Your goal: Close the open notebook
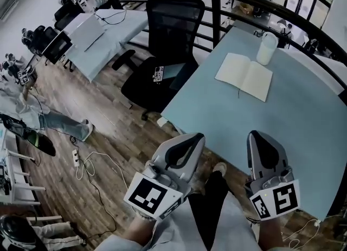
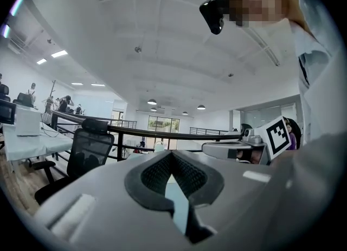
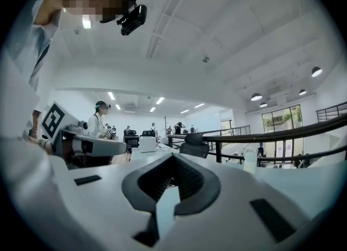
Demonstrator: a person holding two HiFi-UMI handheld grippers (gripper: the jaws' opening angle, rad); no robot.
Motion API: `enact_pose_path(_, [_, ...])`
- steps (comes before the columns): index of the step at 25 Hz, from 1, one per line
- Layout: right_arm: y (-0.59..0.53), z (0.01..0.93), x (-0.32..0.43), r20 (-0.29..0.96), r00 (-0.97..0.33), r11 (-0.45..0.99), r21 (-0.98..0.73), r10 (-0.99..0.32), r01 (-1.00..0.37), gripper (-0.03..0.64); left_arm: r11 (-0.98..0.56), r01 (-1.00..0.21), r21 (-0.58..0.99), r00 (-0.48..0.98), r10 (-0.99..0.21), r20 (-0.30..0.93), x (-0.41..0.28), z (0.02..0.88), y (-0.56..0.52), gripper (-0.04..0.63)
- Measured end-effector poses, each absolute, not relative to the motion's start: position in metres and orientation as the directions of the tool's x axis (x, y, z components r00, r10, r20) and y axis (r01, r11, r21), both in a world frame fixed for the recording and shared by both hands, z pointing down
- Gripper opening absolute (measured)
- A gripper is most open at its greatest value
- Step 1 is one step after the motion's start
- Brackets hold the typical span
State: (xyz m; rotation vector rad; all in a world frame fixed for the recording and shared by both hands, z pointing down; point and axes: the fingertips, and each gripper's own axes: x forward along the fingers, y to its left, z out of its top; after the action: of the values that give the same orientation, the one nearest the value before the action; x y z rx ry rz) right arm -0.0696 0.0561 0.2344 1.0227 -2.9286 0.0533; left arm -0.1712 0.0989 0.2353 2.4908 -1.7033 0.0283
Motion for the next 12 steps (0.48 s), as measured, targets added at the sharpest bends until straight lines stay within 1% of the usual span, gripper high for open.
enact_pose_path(5, [0.015,0.222,-0.062,0.029,-0.786,0.786,-0.016,-0.617,-0.618,0.002,-0.369,-0.925,0.094,0.376,-0.923,0.076,-0.159,0.221,0.052,0.003])
enact_pose_path(12, [-0.060,0.230,-0.034,0.032,-0.772,0.772,-0.021,-0.635,-0.636,0.002,-0.363,-0.925,0.109,0.375,-0.920,0.116,-0.142,0.234,-0.032,0.003])
